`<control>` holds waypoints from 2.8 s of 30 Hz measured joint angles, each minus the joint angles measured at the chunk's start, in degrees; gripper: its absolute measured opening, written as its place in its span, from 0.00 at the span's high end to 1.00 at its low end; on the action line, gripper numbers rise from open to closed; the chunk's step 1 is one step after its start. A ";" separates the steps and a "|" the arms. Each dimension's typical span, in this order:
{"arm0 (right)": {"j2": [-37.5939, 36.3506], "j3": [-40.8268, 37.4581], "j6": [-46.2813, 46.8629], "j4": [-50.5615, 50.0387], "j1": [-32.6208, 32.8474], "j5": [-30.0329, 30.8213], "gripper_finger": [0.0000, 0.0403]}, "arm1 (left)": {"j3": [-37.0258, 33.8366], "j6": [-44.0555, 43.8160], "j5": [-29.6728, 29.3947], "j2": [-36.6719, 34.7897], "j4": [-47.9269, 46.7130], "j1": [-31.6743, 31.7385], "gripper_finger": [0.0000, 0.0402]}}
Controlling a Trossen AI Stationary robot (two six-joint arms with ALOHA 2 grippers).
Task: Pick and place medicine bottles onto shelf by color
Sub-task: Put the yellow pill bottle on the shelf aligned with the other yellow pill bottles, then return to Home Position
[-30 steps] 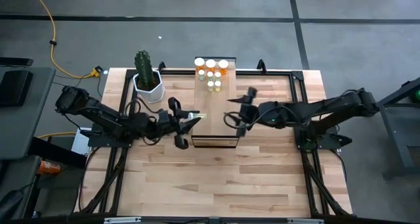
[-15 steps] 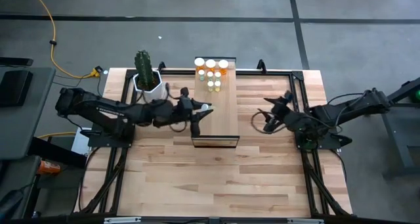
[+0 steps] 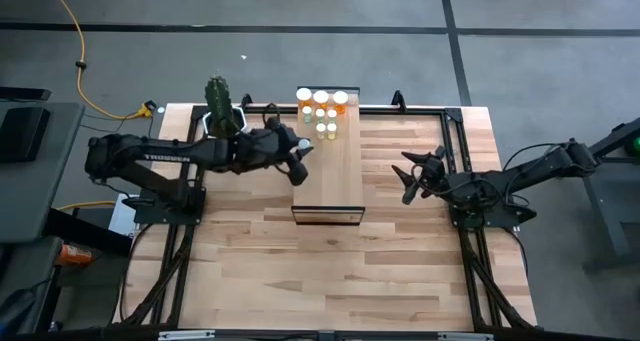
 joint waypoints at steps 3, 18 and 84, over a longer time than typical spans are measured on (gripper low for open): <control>0.00 -0.16 0.99 -0.21 -0.17 -0.09 0.44 | 0.00 -0.59 -0.39 0.00 -1.62 2.62 0.77; 1.06 -0.10 3.29 -0.41 -0.19 -0.28 0.44 | 7.28 1.09 3.91 9.36 -8.24 11.92 0.77; 1.24 -0.08 3.27 -0.40 -0.24 -0.33 0.44 | 10.67 -2.86 6.81 -1.06 -18.88 9.42 0.40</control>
